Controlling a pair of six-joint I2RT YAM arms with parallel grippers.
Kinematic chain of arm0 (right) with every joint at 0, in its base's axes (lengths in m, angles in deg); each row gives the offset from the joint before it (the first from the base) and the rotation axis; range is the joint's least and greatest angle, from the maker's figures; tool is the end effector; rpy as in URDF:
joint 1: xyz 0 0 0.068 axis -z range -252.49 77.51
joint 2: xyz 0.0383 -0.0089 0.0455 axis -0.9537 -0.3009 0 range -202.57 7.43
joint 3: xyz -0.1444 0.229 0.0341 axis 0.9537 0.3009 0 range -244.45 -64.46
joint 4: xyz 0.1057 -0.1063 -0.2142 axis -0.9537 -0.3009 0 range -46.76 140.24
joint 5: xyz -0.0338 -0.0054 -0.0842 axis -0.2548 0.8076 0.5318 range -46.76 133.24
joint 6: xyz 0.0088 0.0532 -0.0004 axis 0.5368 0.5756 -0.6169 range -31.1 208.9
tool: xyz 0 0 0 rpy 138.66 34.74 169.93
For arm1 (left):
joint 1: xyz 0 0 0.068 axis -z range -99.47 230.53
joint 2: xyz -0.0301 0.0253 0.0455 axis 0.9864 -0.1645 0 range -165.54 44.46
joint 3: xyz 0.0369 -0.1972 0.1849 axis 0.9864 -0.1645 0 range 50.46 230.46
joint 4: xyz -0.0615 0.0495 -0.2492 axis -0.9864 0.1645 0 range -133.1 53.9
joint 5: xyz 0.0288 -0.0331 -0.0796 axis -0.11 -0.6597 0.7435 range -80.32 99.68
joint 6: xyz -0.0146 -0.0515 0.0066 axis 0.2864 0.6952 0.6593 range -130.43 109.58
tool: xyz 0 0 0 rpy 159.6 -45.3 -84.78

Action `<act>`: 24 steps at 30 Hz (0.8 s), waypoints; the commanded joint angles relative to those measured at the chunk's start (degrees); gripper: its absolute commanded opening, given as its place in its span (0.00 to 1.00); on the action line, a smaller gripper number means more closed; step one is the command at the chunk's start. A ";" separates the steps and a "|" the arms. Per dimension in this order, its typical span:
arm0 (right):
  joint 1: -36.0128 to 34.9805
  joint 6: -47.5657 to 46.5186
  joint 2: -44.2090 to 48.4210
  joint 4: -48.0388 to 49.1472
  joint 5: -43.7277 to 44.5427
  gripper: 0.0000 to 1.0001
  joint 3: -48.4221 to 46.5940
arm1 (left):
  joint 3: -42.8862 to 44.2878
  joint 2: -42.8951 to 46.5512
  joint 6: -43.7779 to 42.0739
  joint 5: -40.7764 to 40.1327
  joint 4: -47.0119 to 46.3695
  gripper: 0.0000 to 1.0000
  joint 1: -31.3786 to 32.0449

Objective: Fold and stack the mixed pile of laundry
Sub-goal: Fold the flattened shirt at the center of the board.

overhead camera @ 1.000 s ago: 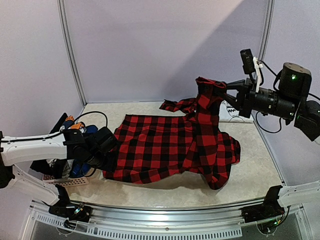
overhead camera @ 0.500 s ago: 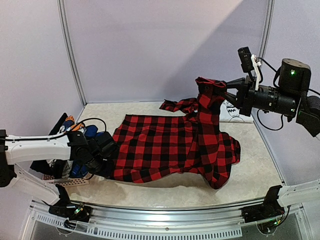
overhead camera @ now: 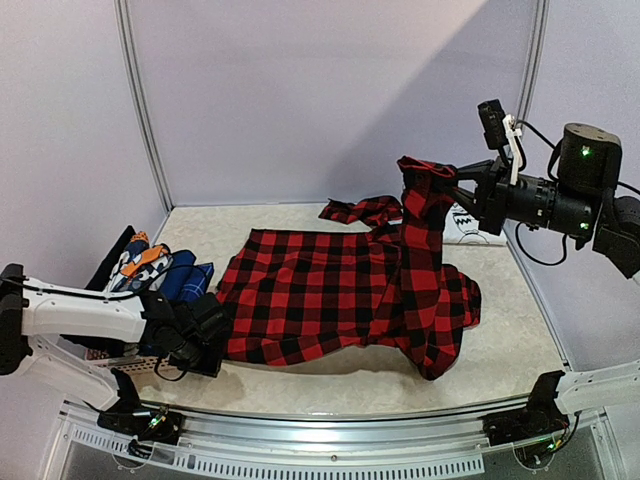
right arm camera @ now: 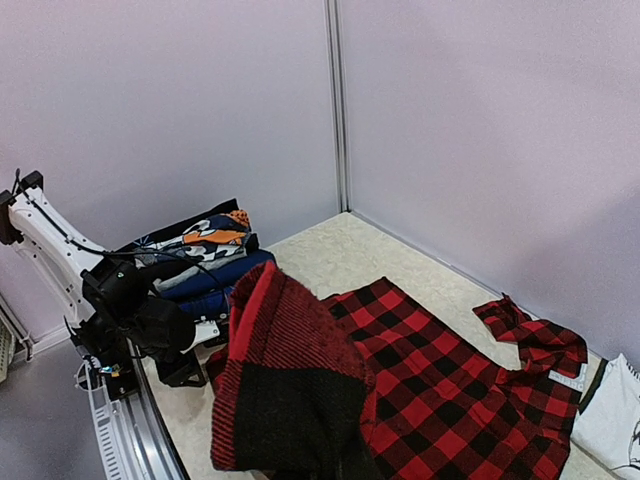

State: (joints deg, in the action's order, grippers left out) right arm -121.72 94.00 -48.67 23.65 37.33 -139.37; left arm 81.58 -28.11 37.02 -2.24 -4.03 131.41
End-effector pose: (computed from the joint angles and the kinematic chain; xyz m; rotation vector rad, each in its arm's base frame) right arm 0.1236 0.1491 0.4536 -0.7384 1.6093 0.7859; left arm 0.1206 -0.1367 0.1408 0.0613 2.8761 0.0162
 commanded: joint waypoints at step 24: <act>-0.33 0.10 3.12 -1.55 10.47 0.01 0.59 | 2.86 6.39 -5.88 -6.85 -12.82 0.00 -0.31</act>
State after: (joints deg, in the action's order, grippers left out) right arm -121.72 94.18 -45.91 22.74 43.89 -138.67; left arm 81.62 -25.34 32.49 -5.85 -20.44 131.25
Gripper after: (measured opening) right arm 0.024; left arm 0.005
